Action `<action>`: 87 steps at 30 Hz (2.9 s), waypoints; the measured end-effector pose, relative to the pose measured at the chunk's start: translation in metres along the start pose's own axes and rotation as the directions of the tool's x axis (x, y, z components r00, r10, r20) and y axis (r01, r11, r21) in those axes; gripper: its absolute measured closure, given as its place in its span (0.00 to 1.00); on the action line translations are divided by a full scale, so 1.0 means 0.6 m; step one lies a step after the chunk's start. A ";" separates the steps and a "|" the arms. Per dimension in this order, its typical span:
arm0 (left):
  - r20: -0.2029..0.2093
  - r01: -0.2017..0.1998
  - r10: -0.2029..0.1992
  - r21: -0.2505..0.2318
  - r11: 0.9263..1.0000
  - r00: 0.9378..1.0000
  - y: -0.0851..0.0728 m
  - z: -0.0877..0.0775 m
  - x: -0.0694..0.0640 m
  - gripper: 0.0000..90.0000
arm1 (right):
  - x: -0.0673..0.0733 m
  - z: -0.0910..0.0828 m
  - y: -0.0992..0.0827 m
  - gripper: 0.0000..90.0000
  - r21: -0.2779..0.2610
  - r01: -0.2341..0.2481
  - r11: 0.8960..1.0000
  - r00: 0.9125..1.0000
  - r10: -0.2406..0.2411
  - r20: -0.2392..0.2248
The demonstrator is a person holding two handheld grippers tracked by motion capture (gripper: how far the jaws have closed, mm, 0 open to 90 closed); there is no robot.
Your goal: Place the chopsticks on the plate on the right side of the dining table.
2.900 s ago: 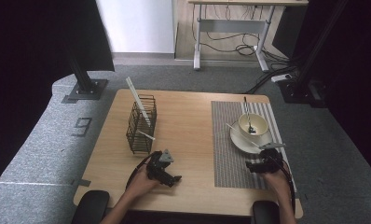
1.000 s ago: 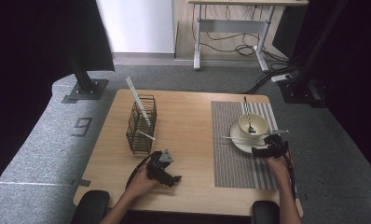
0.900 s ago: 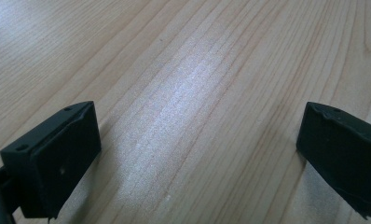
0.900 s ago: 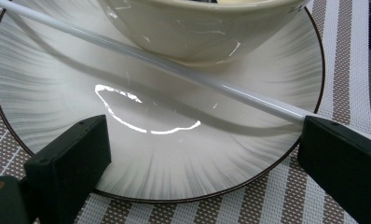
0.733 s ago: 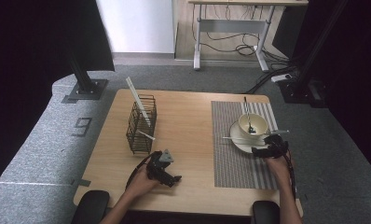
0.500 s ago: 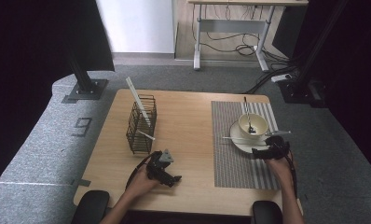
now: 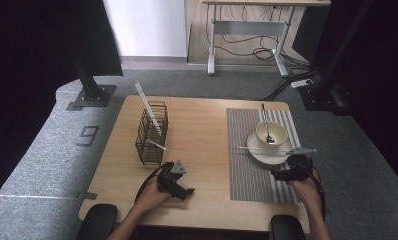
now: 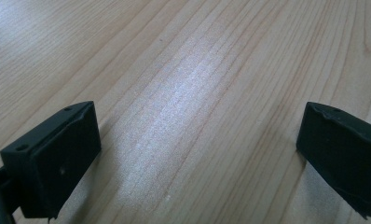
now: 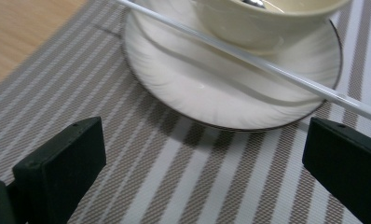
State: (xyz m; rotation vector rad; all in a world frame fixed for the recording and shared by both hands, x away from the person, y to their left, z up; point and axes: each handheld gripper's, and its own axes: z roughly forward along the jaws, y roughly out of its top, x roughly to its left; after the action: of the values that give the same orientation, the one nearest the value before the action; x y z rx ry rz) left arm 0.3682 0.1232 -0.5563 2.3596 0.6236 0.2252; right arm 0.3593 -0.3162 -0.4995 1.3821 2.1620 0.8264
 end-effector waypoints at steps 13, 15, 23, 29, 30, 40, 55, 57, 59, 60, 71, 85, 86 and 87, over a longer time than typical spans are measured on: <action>0.000 0.002 -0.002 -0.002 1.000 1.000 0.000 0.000 0.000 0.00 | 0.061 -0.041 0.033 0.00 -0.079 -0.004 0.997 0.988 -0.008 -0.155; 0.000 0.003 -0.003 -0.002 1.000 1.000 0.000 0.000 0.000 0.00 | 0.072 -0.044 0.044 0.00 -0.084 0.009 0.996 0.986 -0.023 -0.166; 0.001 0.004 -0.004 -0.001 1.000 1.000 0.000 0.000 0.000 0.00 | 0.120 -0.051 0.091 0.00 -0.068 0.078 0.995 0.970 -0.092 -0.225; 0.002 0.004 -0.004 0.001 1.000 1.000 0.000 0.000 0.000 0.00 | 0.149 -0.052 0.128 0.00 -0.059 0.149 0.987 0.958 -0.159 -0.240; 0.002 0.004 -0.004 0.002 1.000 1.000 0.000 0.000 0.000 0.00 | 0.152 -0.052 0.132 0.00 -0.058 0.158 0.986 0.956 -0.168 -0.242; 0.001 0.004 -0.004 -0.001 1.000 1.000 0.000 0.000 0.000 0.00 | 0.198 -0.052 0.188 0.00 -0.078 0.227 0.971 0.930 -0.240 -0.279; 0.001 0.005 -0.005 0.000 1.000 1.000 0.001 0.001 0.000 0.00 | 0.268 -0.031 0.257 0.03 -0.061 0.297 0.953 0.889 -0.299 -0.348; 0.001 0.005 -0.005 0.000 1.000 1.000 0.001 0.001 0.000 0.00 | 0.278 -0.026 0.266 0.03 -0.056 0.305 0.951 0.882 -0.304 -0.359; 0.001 0.005 -0.005 0.000 1.000 1.000 0.001 0.001 0.000 0.00 | 0.288 -0.021 0.275 0.03 -0.059 0.316 0.947 0.876 -0.315 -0.366; 0.001 0.005 -0.005 0.000 1.000 1.000 0.001 0.001 0.000 0.00 | 0.293 -0.019 0.279 0.03 -0.063 0.322 0.945 0.870 -0.321 -0.374; 0.002 0.005 -0.005 0.001 1.000 1.000 0.001 0.001 0.000 0.00 | 0.354 0.004 0.314 0.02 -0.100 0.372 0.923 0.823 -0.378 -0.425; 0.003 0.006 -0.006 -0.002 1.000 1.000 0.001 0.001 -0.001 0.00 | 0.417 0.044 0.344 0.04 -0.127 0.398 0.909 0.790 -0.410 -0.457; 0.004 0.006 -0.006 -0.002 1.000 1.000 0.001 0.001 -0.001 0.00 | 0.421 0.047 0.345 0.04 -0.124 0.406 0.906 0.789 -0.415 -0.453; 0.003 0.004 -0.004 0.001 1.000 1.000 0.001 0.001 0.000 0.00 | 0.426 0.050 0.345 0.04 -0.124 0.414 0.902 0.787 -0.423 -0.448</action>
State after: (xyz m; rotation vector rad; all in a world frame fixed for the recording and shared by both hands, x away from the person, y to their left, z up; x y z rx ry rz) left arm 0.3684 0.1227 -0.5563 2.3594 0.6269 0.2199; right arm 0.4103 -0.0085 -0.3902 0.6697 2.6723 1.0714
